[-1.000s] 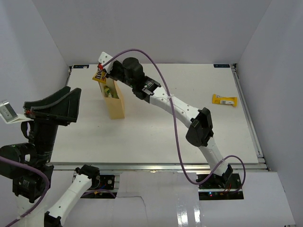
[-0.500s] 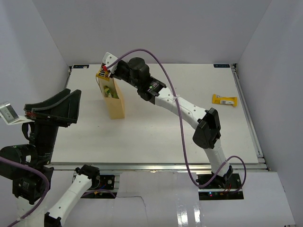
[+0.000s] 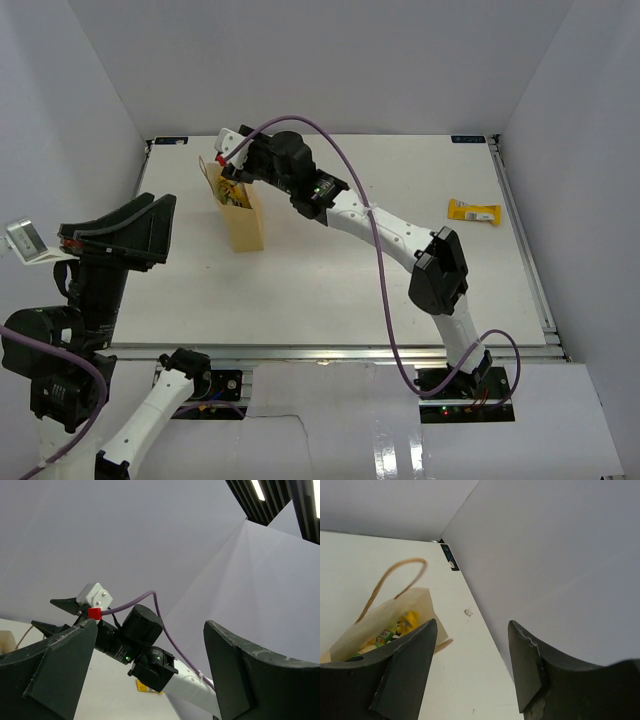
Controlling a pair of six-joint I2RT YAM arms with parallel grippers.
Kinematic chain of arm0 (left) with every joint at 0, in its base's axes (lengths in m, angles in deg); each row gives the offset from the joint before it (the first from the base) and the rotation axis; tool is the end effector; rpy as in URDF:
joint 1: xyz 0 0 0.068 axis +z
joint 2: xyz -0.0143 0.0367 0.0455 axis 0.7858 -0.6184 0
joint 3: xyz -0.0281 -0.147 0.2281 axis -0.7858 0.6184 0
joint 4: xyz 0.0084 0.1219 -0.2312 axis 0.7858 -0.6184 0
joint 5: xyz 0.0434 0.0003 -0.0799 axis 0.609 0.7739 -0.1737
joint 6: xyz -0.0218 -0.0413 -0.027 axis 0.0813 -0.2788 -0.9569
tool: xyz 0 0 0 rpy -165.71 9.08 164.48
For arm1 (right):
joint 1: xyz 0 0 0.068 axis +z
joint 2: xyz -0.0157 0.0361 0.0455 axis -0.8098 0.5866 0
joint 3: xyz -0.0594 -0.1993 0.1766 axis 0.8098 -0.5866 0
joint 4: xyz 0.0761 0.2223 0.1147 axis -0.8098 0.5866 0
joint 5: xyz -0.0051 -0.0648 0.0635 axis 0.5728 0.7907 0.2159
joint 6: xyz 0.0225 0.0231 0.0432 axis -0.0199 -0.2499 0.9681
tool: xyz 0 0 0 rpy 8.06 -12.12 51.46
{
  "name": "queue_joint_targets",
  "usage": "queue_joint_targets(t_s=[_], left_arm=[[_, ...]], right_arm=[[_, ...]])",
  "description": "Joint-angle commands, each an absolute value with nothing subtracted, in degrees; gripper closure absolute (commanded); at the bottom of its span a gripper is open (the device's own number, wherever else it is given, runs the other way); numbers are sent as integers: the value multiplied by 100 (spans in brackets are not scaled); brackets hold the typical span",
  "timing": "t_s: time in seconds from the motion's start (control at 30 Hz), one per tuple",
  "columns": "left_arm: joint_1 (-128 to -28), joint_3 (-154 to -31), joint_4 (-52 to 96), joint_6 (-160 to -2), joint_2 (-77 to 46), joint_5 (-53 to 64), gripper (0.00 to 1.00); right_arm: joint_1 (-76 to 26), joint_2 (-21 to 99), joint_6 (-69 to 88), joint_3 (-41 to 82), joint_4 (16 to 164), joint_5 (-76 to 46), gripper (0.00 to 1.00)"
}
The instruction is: Place the snacks into the paper bag
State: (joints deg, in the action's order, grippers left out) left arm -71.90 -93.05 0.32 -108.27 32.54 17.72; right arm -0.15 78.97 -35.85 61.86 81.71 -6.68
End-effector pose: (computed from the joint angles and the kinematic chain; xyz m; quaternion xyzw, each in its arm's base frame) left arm 0.0130 -0.0021 0.4988 -0.1149 0.5186 -0.3989 0.7475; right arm 0.3029 0.4149 0.3904 -0.4901 0.4775 0.0935 0.7233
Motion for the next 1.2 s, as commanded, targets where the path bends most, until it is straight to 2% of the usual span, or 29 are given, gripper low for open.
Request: queue_joint_targets(t_s=[0.0, 0.17, 0.2, 0.27, 0.3, 0.33, 0.4, 0.43, 0.5, 0.53, 0.63, 0.7, 0.77, 0.87, 0.97, 1.07, 1.17], left_arm=[[-7201, -9211, -38, -10886, 3175, 1692, 2], [-7201, -9158, -12, -10912, 3061, 1595, 2], [-7201, -9158, -12, -10878, 2991, 1525, 2], [-7201, -9158, -29, -10860, 2973, 1464, 2], [-7201, -9158, -56, -10851, 2938, 1420, 2], [-7201, -9149, -117, -10842, 2877, 1376, 2], [-7201, -9097, -222, -10798, 2797, 1148, 2], [-7201, -9062, -240, -10807, 2736, 1025, 2], [-7201, -8877, -241, -10842, 2683, 901, 2], [-7201, -8816, -232, -10868, 2639, 814, 2], [-7201, -8561, -153, -10930, 2586, 699, 2], [-7201, -8385, -30, -10974, 2551, 628, 2], [-7201, -8315, 40, -10992, 2498, 558, 2], [-7201, -8253, 111, -11000, 2419, 505, 2], [-7201, -8191, 129, -11044, 2445, 444, 2], [-7201, -8121, 120, -11079, 2533, 470, 2], [-7201, -8059, 67, -11115, 2691, 558, 2]], right_arm=[[-12, 7315, -3477, 6223, 8021, -933, 35], [-12, 6885, -3108, 6390, 8381, -1154, 34], [-64, 6588, -2899, 6399, 8704, -1050, 28], [-248, 6272, -2660, 6259, 9125, -1284, 27], [-362, 6086, -2529, 6084, 9277, -1442, 23], [-668, 5858, -2319, 5517, 9400, -1801, 16], [-1073, 5242, -2220, 4846, 9769, -2259, 11], [-1588, 5049, -2020, 4156, 9849, -2357, 7], [-2258, 4635, -1816, 3554, 10233, -2838, 4], [-3001, 4529, -1737, 3090, 10419, -3042, 2], [-4164, 4886, -2638, 2769, 11902, -3623, 2], [-4580, 5221, -4139, 2760, 13268, -3711, 2], [-5029, 5757, -5385, 3031, 14004, -3519, 4], [-5538, 6180, -5944, 3365, 14508, -2834, 4], [-5855, 6338, -6935, 3244, 13815, -1414, 4], [-6014, 6584, -7456, 3147, 13017, -716, 3], [-6181, 7049, -7862, 3471, 12847, -179, 3]])
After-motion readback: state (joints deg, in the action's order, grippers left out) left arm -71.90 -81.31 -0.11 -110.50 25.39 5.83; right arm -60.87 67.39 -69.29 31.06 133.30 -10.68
